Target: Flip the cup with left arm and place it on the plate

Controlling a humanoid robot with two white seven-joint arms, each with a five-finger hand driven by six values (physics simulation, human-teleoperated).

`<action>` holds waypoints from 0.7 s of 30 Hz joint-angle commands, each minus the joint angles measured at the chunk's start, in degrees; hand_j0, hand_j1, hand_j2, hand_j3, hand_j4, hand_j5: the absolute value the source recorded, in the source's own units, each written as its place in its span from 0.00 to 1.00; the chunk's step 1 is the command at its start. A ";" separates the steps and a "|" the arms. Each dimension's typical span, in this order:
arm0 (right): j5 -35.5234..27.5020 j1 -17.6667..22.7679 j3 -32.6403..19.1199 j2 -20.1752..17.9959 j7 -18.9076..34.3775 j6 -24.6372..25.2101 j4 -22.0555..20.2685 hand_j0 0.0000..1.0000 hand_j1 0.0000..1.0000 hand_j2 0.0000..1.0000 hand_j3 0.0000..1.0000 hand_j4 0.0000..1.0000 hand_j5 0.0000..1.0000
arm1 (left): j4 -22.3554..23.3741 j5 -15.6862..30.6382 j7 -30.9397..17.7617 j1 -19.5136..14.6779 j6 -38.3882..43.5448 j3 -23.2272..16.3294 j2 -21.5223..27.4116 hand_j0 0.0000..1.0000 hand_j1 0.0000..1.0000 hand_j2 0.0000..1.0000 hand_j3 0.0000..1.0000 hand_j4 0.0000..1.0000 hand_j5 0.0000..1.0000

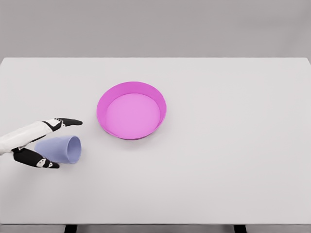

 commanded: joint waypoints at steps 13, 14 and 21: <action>-0.01 0.00 0.00 -0.01 0.00 0.00 0.01 1.00 1.00 1.00 1.00 1.00 1.00 | 0.02 -0.71 -0.62 0.00 7.91 -1.66 -0.97 1.00 1.00 1.00 1.00 1.00 1.00; -0.01 0.09 0.00 -0.01 0.00 0.00 0.01 1.00 1.00 1.00 1.00 1.00 1.00 | 0.02 -0.79 -0.62 0.00 8.26 -1.74 -0.97 1.00 1.00 1.00 1.00 1.00 1.00; -0.01 0.09 0.00 -0.01 0.00 0.00 0.01 1.00 1.00 1.00 1.00 1.00 1.00 | -0.07 -2.55 -0.62 0.00 10.37 -2.45 -1.94 0.84 0.84 0.84 0.84 0.84 0.84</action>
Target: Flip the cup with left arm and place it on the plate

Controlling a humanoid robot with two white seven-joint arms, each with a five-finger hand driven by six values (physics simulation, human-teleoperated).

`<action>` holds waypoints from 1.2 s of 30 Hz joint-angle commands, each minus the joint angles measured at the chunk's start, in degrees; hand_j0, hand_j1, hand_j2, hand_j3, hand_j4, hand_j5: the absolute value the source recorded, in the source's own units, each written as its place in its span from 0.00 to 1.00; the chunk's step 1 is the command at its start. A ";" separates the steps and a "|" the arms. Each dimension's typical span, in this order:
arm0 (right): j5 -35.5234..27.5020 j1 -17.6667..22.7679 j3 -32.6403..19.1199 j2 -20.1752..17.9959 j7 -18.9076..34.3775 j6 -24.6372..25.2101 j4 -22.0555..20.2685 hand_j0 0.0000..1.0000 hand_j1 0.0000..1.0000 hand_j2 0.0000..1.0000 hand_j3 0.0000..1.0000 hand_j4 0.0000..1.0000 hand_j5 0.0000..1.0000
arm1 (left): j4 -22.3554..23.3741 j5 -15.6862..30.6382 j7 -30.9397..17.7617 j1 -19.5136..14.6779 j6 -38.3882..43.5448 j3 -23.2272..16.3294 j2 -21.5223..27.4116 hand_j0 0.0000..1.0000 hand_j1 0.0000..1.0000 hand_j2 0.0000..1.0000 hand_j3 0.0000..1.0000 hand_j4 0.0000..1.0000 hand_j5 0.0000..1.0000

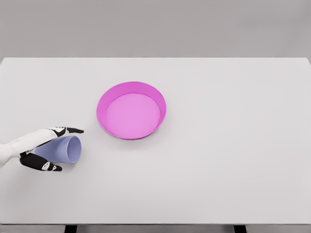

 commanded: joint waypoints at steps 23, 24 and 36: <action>-0.01 -0.09 0.00 -0.01 0.00 0.00 0.01 1.00 1.00 1.00 1.00 1.00 1.00 | -0.10 5.49 0.01 -2.81 -2.38 0.34 -0.29 0.58 0.58 0.58 0.58 0.58 0.58; -0.01 0.00 0.00 -0.01 0.00 0.00 0.01 1.00 1.00 1.00 1.00 1.00 1.00 | -0.10 7.16 0.01 -3.25 -3.96 0.34 -0.29 0.57 0.57 0.57 0.57 0.57 0.57; -0.01 0.00 0.00 -0.01 0.00 0.00 0.01 1.00 1.00 1.00 1.00 1.00 1.00 | -0.10 15.95 0.10 -5.71 -6.33 0.51 -0.99 0.54 0.54 0.54 0.54 0.54 0.54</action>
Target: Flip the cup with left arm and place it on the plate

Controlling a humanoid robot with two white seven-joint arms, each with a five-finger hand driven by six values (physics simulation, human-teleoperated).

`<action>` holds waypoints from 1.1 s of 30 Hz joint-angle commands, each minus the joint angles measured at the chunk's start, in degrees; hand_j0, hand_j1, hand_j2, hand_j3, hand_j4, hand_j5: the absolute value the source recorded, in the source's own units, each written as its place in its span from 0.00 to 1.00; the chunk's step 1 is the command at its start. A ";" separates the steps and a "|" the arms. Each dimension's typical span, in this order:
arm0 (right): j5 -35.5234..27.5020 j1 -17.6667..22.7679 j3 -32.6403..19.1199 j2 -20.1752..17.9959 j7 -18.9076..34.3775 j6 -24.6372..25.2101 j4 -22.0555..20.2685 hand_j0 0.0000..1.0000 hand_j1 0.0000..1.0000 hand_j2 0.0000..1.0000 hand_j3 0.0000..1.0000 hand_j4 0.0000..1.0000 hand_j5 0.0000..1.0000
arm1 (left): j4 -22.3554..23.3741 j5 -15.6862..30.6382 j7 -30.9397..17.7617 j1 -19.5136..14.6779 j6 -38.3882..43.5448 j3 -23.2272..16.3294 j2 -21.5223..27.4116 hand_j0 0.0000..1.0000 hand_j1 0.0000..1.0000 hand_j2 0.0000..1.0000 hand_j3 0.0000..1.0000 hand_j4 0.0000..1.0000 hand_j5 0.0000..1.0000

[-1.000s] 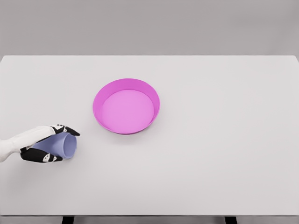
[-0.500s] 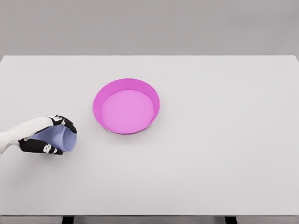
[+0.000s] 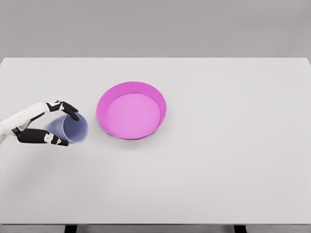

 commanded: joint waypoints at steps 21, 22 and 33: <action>-0.01 0.00 0.00 -0.01 0.00 0.00 0.01 1.00 1.00 1.00 1.00 1.00 1.00 | 0.07 15.30 0.22 -5.36 0.96 -0.09 -12.49 0.51 0.51 0.51 0.51 0.51 0.51; -0.01 -0.09 0.00 -0.01 0.00 0.00 0.01 1.00 1.00 1.00 1.00 1.00 1.00 | 0.07 15.66 0.22 -5.54 1.84 0.00 -13.10 0.51 0.51 0.51 0.51 0.51 0.51; -0.01 0.00 0.00 -0.01 0.00 0.00 0.01 1.00 1.00 1.00 1.00 1.00 1.00 | 0.51 15.04 0.13 -7.82 5.01 -0.53 -22.77 0.47 0.47 0.47 0.47 0.47 0.47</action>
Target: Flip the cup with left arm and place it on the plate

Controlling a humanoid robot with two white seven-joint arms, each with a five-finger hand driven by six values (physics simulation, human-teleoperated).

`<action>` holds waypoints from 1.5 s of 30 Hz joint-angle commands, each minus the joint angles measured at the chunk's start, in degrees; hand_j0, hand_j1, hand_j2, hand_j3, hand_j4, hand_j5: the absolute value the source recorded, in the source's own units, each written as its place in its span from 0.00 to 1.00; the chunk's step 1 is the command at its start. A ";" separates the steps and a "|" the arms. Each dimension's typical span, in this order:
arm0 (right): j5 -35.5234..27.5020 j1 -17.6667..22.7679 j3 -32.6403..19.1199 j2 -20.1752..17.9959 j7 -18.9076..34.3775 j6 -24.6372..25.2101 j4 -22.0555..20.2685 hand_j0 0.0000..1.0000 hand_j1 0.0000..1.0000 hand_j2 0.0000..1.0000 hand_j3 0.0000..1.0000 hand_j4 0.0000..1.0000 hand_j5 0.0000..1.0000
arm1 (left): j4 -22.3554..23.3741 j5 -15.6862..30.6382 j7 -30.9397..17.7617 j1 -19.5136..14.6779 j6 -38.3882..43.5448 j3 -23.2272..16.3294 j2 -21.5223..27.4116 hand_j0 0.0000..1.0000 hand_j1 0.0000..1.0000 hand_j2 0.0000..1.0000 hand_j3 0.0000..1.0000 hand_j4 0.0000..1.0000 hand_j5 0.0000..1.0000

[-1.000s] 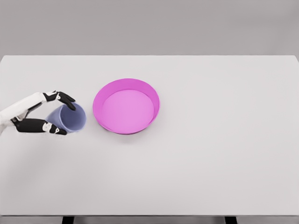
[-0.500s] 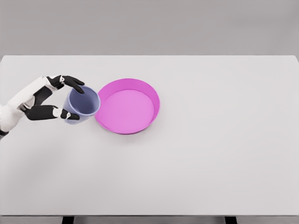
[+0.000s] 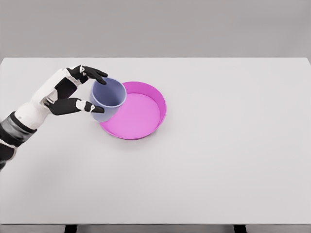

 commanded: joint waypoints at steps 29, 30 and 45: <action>-0.01 0.00 0.00 -0.01 0.00 0.00 0.01 1.00 1.00 1.00 1.00 1.00 1.00 | 14.89 -7.48 4.08 -2.46 -1.25 0.11 -21.16 0.41 0.41 0.41 0.41 0.41 0.41; -0.01 0.00 0.00 -0.01 0.00 0.00 0.01 1.00 1.00 1.00 1.00 1.00 1.00 | 14.98 -7.48 4.78 -2.46 -1.25 0.02 -21.16 0.41 0.41 0.41 0.41 0.41 0.41; -0.01 0.00 0.00 -0.01 0.00 0.00 0.01 1.00 1.00 1.00 1.00 1.00 1.00 | 20.34 -7.83 5.40 -2.81 -0.90 -1.56 -22.31 0.41 0.41 0.41 0.41 0.41 0.41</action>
